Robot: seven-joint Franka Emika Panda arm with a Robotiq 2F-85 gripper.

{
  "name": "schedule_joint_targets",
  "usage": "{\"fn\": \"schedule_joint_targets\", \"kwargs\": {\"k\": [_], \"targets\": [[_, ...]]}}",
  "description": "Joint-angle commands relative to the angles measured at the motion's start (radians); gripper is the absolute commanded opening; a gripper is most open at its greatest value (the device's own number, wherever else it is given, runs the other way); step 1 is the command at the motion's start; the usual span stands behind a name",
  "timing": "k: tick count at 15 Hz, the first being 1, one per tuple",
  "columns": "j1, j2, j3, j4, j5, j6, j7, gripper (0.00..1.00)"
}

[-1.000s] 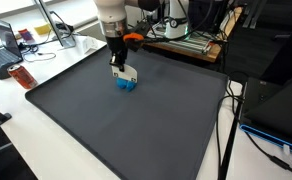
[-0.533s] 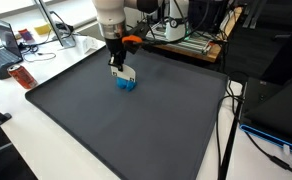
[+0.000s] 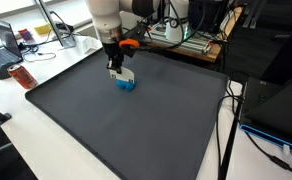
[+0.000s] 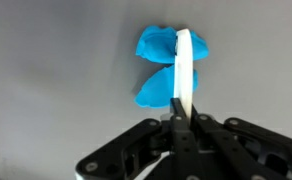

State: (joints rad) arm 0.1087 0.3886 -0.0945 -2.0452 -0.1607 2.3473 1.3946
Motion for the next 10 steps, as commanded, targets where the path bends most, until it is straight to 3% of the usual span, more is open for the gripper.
{"fn": "schedule_joint_targets", "kwargs": {"k": [1, 10], "targets": [[-0.030, 0.049, 0.014, 0.058, 0.067, -0.057, -0.079, 0.01], [-0.056, 0.100, 0.013, 0.098, 0.169, -0.085, -0.204, 0.01]]}}
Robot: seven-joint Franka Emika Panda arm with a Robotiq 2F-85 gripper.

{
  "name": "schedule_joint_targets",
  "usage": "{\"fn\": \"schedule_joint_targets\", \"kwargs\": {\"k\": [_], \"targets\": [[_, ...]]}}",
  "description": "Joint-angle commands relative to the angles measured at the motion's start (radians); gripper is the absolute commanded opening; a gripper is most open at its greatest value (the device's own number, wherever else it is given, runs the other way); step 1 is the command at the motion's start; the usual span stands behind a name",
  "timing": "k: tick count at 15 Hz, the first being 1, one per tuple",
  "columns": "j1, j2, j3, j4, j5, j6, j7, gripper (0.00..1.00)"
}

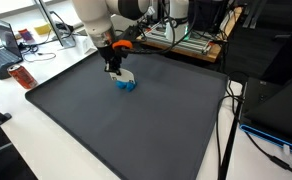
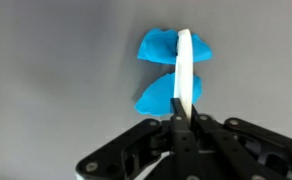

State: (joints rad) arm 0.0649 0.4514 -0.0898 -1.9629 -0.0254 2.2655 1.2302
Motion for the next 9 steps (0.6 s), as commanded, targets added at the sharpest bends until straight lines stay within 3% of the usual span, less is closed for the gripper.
{"fn": "schedule_joint_targets", "kwargs": {"k": [1, 9], "targets": [[-0.012, 0.041, 0.007, 0.010, 0.036, 0.003, -0.044, 0.01], [0.000, 0.010, -0.007, 0.003, 0.026, -0.002, -0.058, 0.04]]}}
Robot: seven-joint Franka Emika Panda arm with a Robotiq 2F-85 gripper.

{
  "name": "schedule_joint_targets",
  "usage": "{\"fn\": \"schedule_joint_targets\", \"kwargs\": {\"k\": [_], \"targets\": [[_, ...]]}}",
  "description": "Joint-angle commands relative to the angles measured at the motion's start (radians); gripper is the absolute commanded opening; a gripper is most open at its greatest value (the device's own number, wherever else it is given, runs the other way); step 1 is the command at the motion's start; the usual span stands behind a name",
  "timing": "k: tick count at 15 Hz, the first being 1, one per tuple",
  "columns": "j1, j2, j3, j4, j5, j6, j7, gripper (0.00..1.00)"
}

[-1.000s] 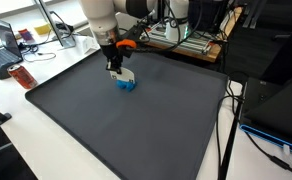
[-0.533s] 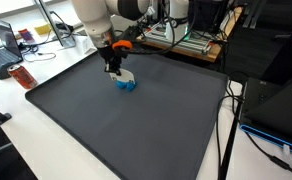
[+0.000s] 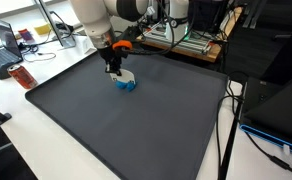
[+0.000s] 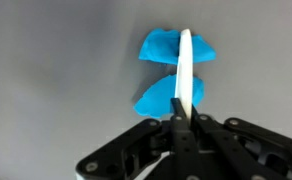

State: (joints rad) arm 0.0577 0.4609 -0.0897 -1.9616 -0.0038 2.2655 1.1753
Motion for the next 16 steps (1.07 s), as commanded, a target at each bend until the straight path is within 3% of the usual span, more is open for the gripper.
{"fn": "schedule_joint_targets", "kwargs": {"k": [1, 16], "targets": [[0.007, 0.001, -0.007, 0.001, 0.005, -0.002, -0.004, 0.01], [-0.009, 0.081, 0.014, -0.011, 0.052, 0.041, -0.095, 0.01]]}}
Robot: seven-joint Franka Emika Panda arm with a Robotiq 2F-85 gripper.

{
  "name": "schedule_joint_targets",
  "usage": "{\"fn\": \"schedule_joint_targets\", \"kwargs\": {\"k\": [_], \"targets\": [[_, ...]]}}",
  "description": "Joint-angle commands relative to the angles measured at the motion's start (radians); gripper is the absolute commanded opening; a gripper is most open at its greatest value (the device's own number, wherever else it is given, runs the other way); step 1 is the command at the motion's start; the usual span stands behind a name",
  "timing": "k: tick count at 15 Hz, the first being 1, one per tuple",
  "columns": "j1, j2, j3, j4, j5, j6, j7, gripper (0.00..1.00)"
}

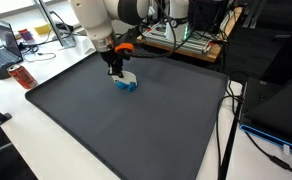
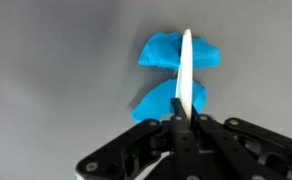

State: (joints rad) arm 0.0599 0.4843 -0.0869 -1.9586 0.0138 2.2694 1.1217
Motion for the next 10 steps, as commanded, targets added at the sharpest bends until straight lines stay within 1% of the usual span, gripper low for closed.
{"fn": "schedule_joint_targets", "kwargs": {"k": [1, 7, 10], "targets": [[-0.008, 0.061, 0.010, -0.015, 0.035, 0.041, -0.044, 0.01], [-0.010, 0.112, 0.022, -0.005, 0.046, 0.037, -0.086, 0.01], [-0.021, 0.111, 0.029, -0.006, 0.060, 0.036, -0.137, 0.01]]}}
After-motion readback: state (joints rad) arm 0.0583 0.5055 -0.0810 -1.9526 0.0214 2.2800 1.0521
